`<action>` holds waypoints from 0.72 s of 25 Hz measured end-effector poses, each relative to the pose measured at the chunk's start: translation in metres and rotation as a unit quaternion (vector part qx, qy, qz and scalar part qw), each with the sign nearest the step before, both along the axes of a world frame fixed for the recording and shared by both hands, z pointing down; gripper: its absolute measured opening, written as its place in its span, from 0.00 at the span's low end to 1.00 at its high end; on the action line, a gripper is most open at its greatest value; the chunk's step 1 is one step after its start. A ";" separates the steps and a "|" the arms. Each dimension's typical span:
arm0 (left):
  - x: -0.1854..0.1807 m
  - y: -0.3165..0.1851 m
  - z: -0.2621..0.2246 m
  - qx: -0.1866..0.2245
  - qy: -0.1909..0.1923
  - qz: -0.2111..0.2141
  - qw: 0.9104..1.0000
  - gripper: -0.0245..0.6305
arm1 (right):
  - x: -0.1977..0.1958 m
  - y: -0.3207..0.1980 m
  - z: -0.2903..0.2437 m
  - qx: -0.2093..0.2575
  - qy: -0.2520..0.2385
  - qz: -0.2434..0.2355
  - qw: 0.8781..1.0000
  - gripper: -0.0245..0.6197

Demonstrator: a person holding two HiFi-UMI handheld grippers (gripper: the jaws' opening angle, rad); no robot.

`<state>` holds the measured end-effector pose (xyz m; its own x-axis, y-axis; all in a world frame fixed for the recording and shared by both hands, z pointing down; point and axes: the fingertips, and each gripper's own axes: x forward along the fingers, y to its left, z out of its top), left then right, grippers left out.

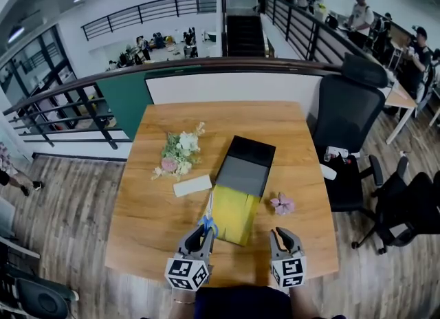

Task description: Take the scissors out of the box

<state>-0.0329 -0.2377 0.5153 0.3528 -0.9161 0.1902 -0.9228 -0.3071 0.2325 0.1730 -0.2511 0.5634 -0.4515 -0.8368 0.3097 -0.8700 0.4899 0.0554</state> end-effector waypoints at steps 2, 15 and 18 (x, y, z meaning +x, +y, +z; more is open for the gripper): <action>0.005 0.001 0.000 0.001 -0.001 0.008 1.000 0.17 | 0.002 0.001 0.000 0.003 -0.003 0.004 1.000 0.06; 0.014 -0.003 0.001 0.003 -0.016 0.023 1.000 0.17 | 0.003 0.000 -0.005 0.012 -0.005 0.011 1.000 0.05; 0.013 -0.005 0.001 0.003 -0.013 0.022 1.000 0.17 | 0.004 -0.002 -0.005 0.013 0.002 0.013 1.000 0.05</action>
<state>-0.0199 -0.2431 0.5163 0.3870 -0.9014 0.1940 -0.9145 -0.3484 0.2055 0.1765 -0.2533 0.5581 -0.4294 -0.8555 0.2896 -0.8818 0.4663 0.0702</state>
